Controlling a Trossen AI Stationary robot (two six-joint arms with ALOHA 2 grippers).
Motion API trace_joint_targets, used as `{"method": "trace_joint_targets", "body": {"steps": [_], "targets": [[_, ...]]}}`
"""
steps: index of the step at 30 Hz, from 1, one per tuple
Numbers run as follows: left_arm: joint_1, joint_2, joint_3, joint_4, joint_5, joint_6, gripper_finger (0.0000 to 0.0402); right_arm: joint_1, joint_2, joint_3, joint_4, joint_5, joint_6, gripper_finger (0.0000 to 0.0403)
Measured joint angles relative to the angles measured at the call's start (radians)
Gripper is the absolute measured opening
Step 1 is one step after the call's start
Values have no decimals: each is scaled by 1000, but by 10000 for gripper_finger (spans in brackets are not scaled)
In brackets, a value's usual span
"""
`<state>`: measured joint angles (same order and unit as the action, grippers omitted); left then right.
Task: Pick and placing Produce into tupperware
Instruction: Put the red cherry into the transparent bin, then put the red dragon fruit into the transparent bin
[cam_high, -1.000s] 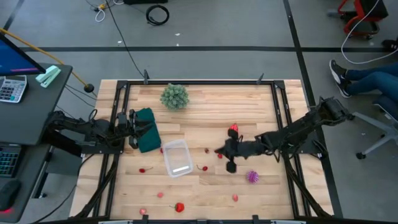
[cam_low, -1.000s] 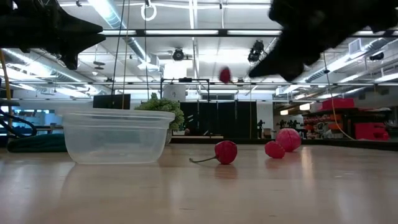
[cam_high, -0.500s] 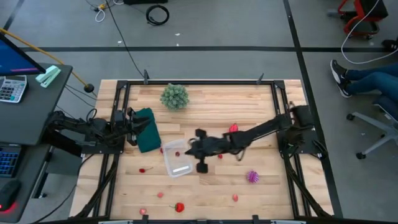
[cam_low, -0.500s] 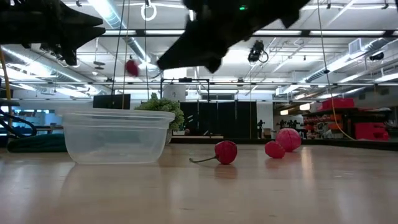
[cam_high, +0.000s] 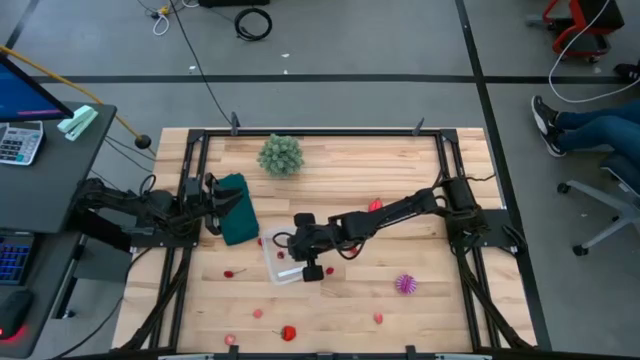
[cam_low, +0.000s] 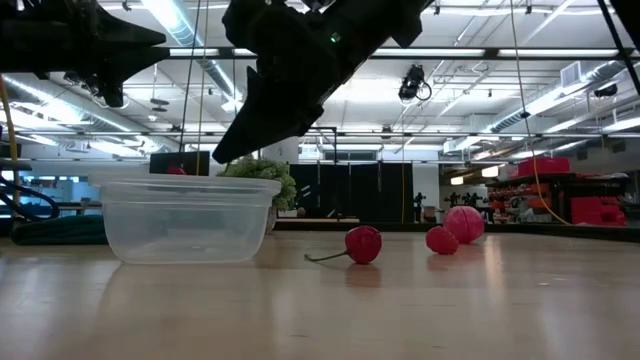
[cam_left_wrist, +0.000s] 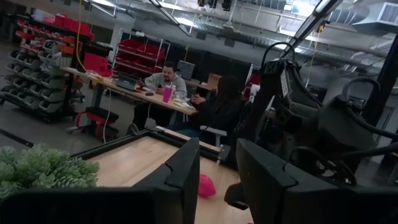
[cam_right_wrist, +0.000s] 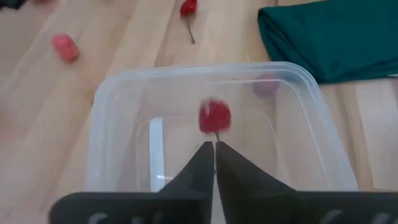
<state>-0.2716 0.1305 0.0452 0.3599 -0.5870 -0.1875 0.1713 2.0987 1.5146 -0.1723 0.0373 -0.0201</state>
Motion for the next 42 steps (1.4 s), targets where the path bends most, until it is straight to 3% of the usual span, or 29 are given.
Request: {"method": "trace_joint_targets", "body": {"steps": [7, 11, 16, 21, 24, 27, 32, 38, 42], "targets": [[0, 0, 0, -1, 0, 0, 113, -22, -1, 0, -10, 3, 10, 99], [0, 0, 0, -6, 0, 0, 114, -37, -51, -1, -73, 94, -3, 132], [0, 0, 0, -14, 0, 0, 113, -73, -181, 1, -395, 286, 132, 165], [0, 0, 0, -47, 1, -5, 114, -120, -305, -4, -810, 348, 429, 199], [0, 0, 0, -55, 1, -8, 111, -145, -355, -58, -925, 368, 545, 219], [0, 0, 0, -62, 1, -11, 110, -171, -412, -155, -928, 371, 564, 237], [0, 0, 0, -68, 1, -11, 112, -210, -466, -352, -869, 365, 462, 255], [0, 0, 0, -69, 1, -10, 110, -283, -477, -503, -741, 223, 728, 263], [0, 0, 0, -69, 1, -9, 112, -320, -476, -519, -671, 203, 798, 264]]}}
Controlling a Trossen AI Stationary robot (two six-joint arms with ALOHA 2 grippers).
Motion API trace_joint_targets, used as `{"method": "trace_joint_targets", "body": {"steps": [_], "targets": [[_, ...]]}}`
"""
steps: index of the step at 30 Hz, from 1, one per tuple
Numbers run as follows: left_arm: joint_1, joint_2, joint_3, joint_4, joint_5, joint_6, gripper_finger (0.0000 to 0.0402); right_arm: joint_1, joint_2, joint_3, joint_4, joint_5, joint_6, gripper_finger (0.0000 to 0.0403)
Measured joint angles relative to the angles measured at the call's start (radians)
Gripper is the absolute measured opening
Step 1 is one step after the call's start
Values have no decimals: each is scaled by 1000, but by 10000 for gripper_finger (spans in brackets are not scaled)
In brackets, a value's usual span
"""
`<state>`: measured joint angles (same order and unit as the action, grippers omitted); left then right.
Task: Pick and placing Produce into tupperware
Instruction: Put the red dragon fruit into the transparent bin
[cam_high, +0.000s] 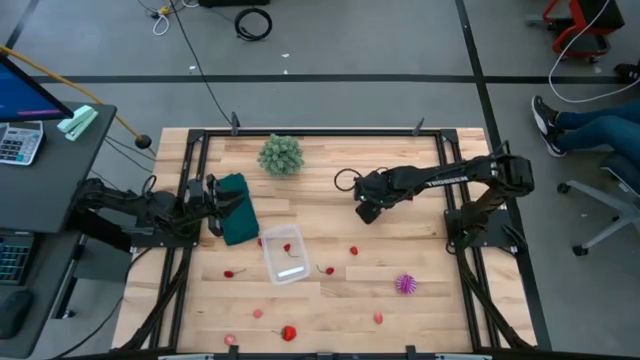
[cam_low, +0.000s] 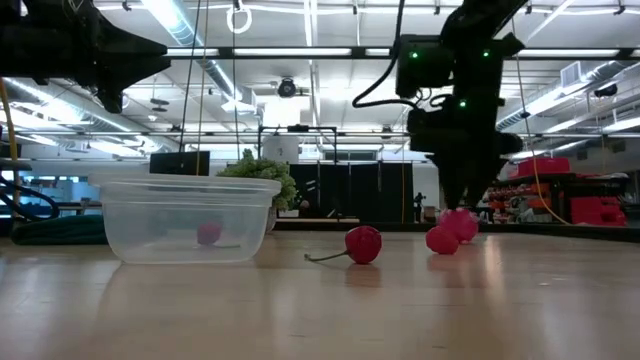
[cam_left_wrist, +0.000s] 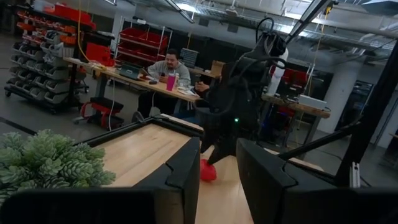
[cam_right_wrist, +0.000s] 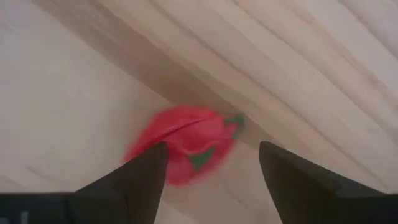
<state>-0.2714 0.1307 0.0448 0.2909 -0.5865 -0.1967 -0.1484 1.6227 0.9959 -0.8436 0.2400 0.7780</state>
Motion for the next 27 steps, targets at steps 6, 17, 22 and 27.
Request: {"method": "trace_joint_targets", "body": {"steps": [6, 17, 22, 27], "targets": [[0, 0, 0, 2, 0, 2, 110, -29, 3, 9, 85, -52, 71, 264], [0, 0, 0, 1, 0, 2, 110, -17, 39, 9, 82, 17, 6, 264], [0, 0, 0, 1, 0, 2, 112, -19, 17, 9, 69, 29, -18, 264], [0, 0, 0, 0, 0, 2, 110, 7, -9, 9, -28, 3, -192, 264]]}}
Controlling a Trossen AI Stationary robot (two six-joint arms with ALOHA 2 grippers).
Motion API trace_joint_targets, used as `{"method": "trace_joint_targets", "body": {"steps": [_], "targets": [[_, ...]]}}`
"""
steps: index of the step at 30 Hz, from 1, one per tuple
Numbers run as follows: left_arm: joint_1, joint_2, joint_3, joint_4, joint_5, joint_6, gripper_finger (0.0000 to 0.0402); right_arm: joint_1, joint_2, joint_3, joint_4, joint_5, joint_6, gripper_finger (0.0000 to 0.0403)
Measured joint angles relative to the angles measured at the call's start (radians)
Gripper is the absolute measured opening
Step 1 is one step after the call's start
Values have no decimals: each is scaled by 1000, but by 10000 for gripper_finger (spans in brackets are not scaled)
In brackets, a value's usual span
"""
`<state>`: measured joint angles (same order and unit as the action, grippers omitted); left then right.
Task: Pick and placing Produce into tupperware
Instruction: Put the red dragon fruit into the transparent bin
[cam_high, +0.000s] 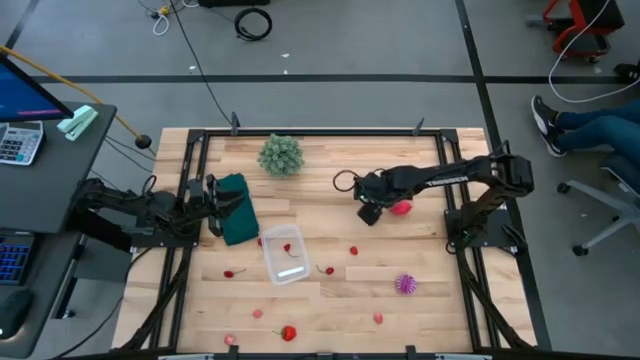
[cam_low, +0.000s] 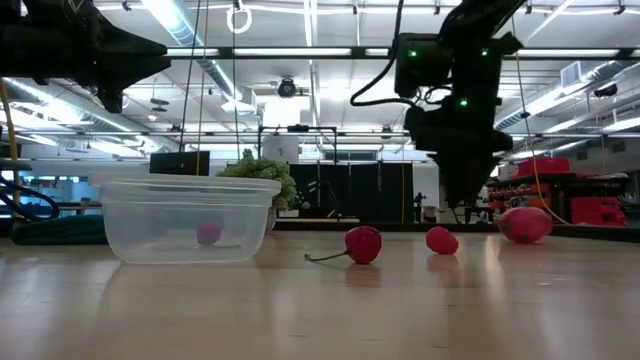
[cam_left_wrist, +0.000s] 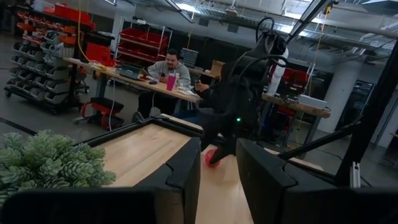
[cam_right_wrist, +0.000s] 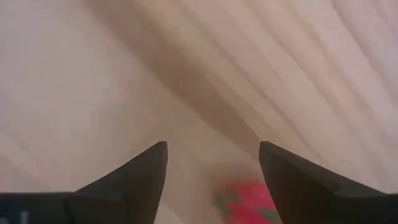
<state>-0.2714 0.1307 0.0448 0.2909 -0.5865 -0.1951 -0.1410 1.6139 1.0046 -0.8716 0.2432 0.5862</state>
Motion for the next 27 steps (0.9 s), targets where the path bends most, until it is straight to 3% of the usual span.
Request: {"method": "trace_joint_targets", "body": {"steps": [7, 22, 27], "targets": [[0, 0, 0, -5, 0, 0, 112, 48, -33, 0, -149, 0, -322, 264], [0, 0, 0, -21, 0, -3, 111, 66, -37, 0, -189, -45, -426, 264], [0, 0, 0, -21, 0, -4, 111, 63, -37, -66, -188, -51, -430, 264]]}}
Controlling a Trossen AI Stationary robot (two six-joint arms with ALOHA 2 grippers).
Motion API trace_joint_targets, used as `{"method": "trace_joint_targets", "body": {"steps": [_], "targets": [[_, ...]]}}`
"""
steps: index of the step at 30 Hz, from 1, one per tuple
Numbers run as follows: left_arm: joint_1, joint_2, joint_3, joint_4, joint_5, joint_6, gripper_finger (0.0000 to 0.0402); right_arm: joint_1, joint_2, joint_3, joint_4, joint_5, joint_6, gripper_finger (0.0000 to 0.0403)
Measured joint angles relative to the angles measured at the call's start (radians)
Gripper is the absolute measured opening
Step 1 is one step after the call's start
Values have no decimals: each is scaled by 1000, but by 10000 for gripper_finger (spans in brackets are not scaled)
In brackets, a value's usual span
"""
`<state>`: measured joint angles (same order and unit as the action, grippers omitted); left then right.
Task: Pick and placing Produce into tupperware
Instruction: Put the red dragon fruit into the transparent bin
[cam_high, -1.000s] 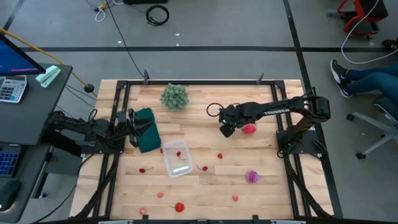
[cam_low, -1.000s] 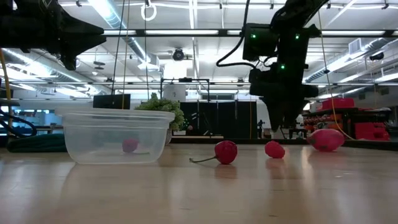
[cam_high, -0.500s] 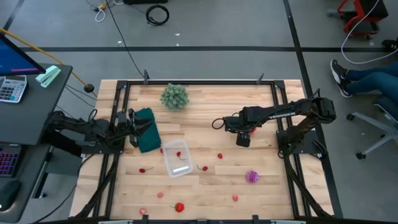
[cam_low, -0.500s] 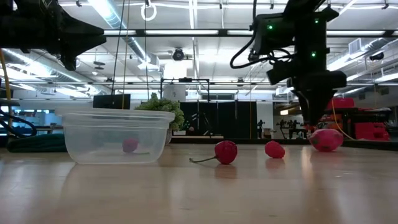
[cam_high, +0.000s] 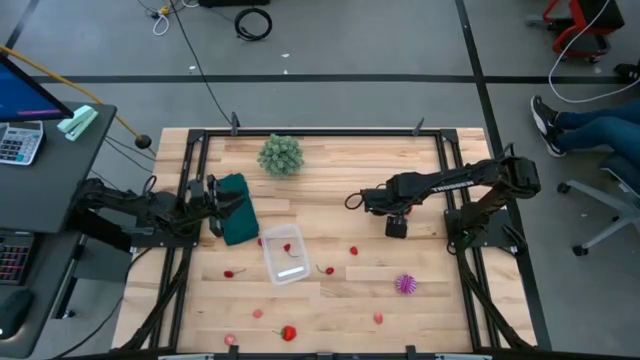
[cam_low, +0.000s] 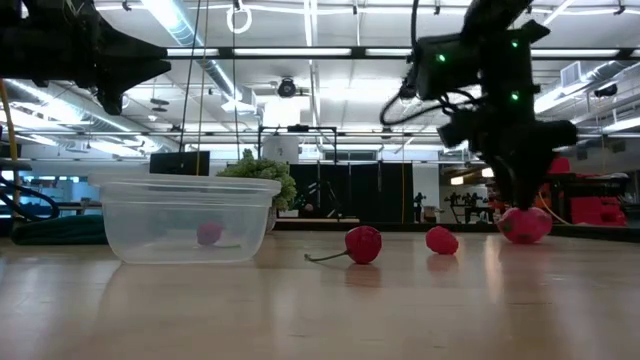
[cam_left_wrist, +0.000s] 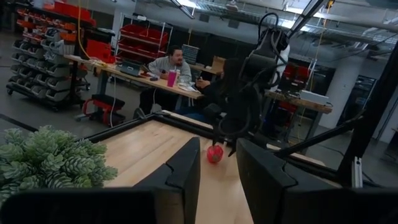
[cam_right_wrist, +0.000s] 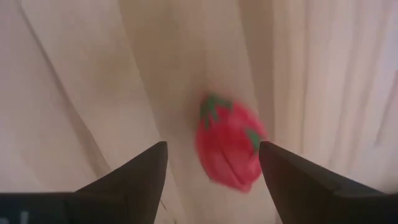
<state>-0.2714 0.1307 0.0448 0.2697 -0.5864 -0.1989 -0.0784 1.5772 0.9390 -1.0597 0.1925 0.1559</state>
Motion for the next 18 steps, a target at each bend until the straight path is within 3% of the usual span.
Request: {"method": "trace_joint_targets", "body": {"steps": [11, 18], "targets": [[0, 0, 0, -15, 0, 0, 112, -34, 0, -162, 125, 36, -61, 264], [0, 0, 0, -15, 0, 1, 110, -72, 0, -158, 142, 36, -62, 263]]}}
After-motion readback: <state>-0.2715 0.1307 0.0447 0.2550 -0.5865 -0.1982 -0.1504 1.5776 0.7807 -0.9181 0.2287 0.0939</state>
